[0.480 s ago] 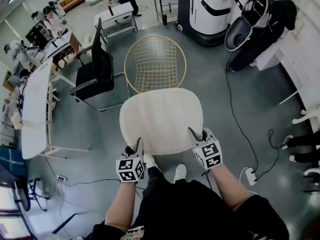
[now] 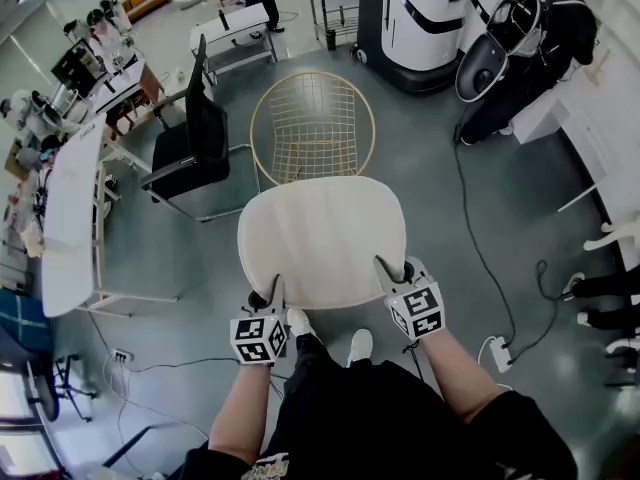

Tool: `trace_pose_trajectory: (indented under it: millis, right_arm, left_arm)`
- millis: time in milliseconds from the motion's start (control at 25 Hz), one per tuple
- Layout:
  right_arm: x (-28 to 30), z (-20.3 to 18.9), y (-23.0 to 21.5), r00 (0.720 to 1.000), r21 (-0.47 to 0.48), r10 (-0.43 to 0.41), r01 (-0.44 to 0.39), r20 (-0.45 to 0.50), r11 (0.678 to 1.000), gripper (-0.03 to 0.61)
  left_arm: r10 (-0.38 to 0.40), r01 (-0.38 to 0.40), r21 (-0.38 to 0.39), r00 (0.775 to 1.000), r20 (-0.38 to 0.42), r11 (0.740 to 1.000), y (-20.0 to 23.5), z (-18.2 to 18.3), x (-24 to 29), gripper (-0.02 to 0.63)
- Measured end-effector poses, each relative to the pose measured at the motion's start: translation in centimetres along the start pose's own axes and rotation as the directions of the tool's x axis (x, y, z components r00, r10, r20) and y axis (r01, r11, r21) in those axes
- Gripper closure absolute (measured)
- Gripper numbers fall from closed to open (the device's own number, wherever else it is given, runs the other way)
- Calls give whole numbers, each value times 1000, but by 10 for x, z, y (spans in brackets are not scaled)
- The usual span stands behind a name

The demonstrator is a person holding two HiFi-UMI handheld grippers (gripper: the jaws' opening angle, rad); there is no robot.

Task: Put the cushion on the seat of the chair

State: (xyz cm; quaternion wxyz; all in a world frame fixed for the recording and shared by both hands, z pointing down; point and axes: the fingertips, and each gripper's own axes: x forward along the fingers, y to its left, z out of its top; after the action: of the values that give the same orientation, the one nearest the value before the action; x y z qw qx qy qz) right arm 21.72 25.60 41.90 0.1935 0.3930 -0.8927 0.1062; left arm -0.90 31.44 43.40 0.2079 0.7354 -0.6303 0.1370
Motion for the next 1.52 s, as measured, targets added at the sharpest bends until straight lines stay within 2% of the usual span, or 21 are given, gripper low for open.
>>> trace_pose_trajectory:
  millis: [520, 1520]
  right_arm:
    - [46, 24, 18, 1000, 11, -6, 6, -1, 1000, 509]
    - [225, 90, 79, 995, 48, -92, 94, -35, 994, 509]
  left_arm:
    - [-12, 12, 0, 1000, -2, 1000, 51, 18, 18, 525]
    - [-101, 102, 20, 995, -26, 995, 240, 74, 97, 525]
